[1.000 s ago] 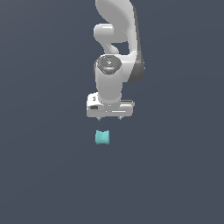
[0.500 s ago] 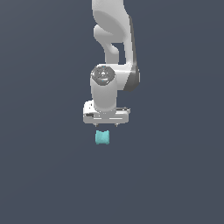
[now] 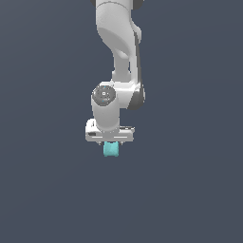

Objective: Pick up the object and move it to a goal position.

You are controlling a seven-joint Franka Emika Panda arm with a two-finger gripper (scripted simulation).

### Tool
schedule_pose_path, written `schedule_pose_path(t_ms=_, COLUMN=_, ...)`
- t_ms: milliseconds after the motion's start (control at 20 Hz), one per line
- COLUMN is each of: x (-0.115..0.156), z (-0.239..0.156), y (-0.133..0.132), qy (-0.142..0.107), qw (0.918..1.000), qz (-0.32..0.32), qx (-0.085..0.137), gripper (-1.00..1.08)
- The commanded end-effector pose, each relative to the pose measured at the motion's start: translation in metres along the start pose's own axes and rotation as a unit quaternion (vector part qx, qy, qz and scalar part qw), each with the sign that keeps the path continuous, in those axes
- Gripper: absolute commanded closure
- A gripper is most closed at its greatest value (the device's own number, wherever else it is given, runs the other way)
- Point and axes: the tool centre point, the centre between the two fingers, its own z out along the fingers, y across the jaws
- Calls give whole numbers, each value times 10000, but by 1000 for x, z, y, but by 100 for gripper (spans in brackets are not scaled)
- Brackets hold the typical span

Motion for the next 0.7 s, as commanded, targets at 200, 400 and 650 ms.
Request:
schedule_pose_path(t_ms=200, x=1, z=4, y=2, qy=9, qw=10000, qz=7, qx=1, gripper=-92)
schedule_pose_path(t_ms=400, x=1, z=16, y=2, qy=13, qw=10000, qz=7, qx=2, gripper=-92)
schedule_pose_path(t_ms=650, x=1, z=43, y=2, qy=16, qw=10000, qz=7, qx=2, gripper=-92)
